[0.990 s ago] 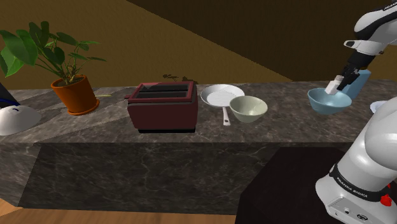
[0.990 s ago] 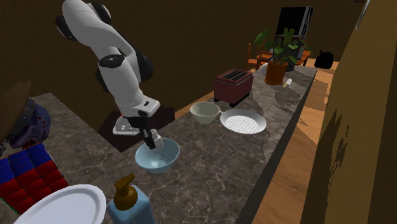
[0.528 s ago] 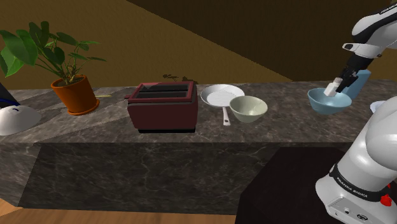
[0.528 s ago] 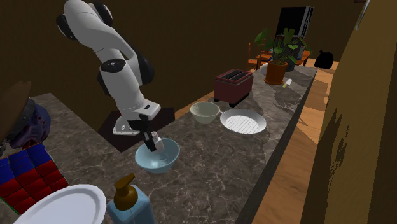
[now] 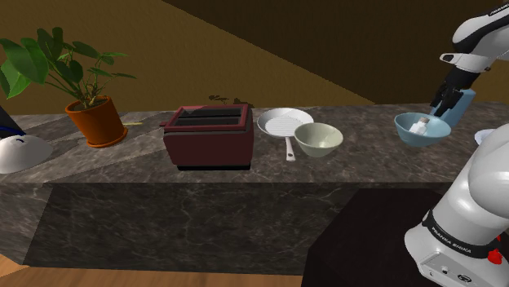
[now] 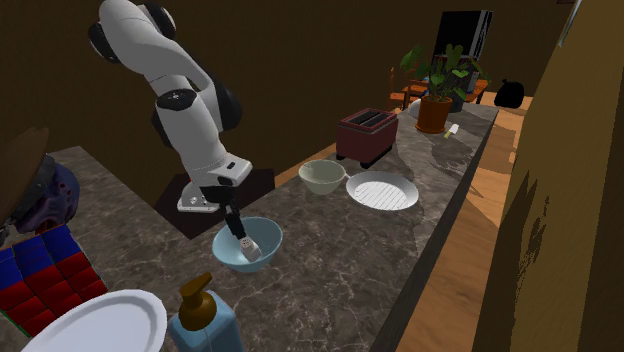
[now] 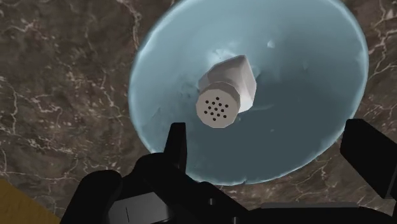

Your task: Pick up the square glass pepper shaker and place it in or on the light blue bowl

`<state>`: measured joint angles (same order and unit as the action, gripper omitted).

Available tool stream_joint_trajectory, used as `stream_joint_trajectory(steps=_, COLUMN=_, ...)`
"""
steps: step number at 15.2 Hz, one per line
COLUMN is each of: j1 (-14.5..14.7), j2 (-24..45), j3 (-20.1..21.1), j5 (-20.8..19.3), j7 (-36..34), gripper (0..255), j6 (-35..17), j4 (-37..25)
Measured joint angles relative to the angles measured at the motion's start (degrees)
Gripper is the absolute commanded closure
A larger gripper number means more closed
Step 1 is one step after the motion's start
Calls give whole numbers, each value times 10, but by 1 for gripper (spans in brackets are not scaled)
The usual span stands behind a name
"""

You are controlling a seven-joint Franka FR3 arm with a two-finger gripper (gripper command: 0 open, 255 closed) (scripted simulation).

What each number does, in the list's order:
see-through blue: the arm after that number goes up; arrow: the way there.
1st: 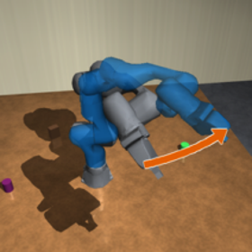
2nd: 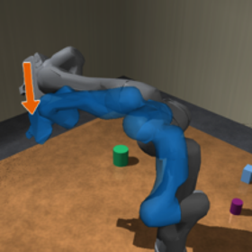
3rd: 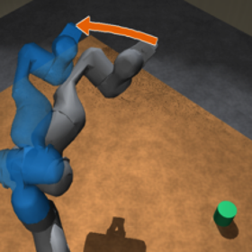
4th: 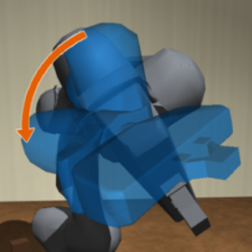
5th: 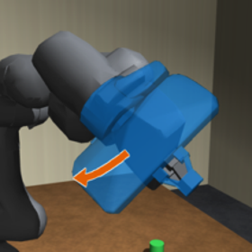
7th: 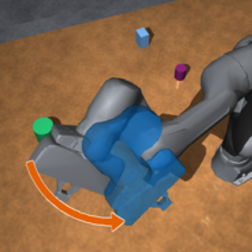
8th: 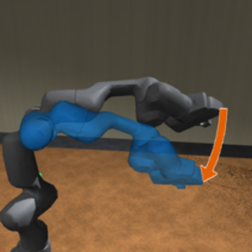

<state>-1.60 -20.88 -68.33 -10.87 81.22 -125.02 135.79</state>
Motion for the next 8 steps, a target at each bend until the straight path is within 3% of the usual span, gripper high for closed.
stream_joint_trajectory(steps=3, j1=-27, j2=-26, j3=35, j5=-14, j7=-13, gripper=0, j6=48, j4=-26)
stream_joint_trajectory(steps=8, j1=-36, j2=-35, j3=46, j5=-18, j7=-16, gripper=0, j6=70, j4=-39)
